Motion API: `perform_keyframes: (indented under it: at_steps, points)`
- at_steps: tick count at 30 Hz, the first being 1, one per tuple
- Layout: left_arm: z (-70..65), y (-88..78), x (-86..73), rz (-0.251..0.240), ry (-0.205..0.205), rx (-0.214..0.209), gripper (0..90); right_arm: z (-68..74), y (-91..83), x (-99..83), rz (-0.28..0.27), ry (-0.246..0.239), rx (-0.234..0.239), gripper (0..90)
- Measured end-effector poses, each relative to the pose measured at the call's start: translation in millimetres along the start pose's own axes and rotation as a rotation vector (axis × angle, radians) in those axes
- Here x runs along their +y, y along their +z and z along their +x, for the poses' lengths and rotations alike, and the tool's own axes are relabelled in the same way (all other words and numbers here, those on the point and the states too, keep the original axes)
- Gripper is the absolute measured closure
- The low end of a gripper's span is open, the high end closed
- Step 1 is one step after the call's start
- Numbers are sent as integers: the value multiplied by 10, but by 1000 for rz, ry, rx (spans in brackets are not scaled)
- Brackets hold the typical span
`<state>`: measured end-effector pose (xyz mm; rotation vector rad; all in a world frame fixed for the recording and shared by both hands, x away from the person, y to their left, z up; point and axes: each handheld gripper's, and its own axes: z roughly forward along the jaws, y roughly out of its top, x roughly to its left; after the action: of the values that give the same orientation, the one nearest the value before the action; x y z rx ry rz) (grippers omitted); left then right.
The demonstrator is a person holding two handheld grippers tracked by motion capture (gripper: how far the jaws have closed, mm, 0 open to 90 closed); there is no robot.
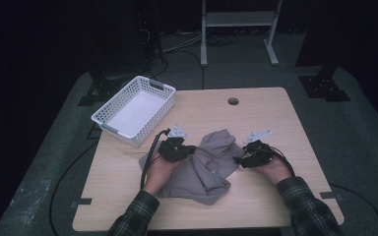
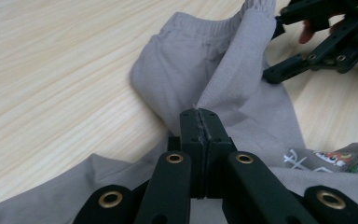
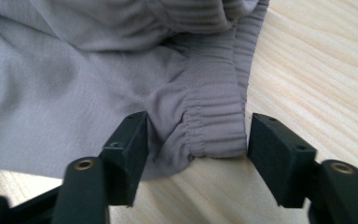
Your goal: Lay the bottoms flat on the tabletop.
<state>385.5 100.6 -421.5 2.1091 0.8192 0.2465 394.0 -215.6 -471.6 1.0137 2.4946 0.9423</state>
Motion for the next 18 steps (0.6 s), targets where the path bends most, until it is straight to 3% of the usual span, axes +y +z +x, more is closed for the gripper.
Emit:
perform_keyframes:
  at_steps: [5,13,18]
  points:
    - [87,-76,-16,-10,-15,19,897,17,-21,6,-3,-21,-11,597]
    - [231,-205,-65,-27,-48,54,898,-52,-61,-5,16,-36,-46,616]
    - [342,-266,-110,-33,-81,75,898,-232,-121,-69,26,4,-73,616]
